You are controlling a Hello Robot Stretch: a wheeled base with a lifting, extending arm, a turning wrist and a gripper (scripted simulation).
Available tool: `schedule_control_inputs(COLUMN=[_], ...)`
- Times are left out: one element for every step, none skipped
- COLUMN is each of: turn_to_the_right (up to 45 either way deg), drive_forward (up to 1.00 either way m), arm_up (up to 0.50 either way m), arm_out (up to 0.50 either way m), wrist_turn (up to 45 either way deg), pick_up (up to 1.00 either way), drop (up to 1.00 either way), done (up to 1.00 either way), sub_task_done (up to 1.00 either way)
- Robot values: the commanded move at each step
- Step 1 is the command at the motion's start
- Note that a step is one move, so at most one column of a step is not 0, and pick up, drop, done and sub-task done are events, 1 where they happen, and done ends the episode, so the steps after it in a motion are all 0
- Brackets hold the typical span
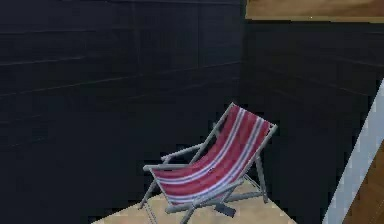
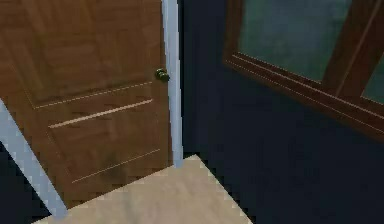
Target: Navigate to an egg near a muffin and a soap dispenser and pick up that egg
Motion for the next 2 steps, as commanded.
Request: schedule_control_inputs(turn_to_the_right=[-30.0,0.0], drive_forward=[0.0,0.6], arm_up=[0.0,0.0], arm_out=[0.0,0.0], wrist_turn=[0.0,0.0], pick_up=[0.0,0.0], drop=[0.0,0.0], done=[0.0,0.0], sub_task_done=[0.0,0.0])
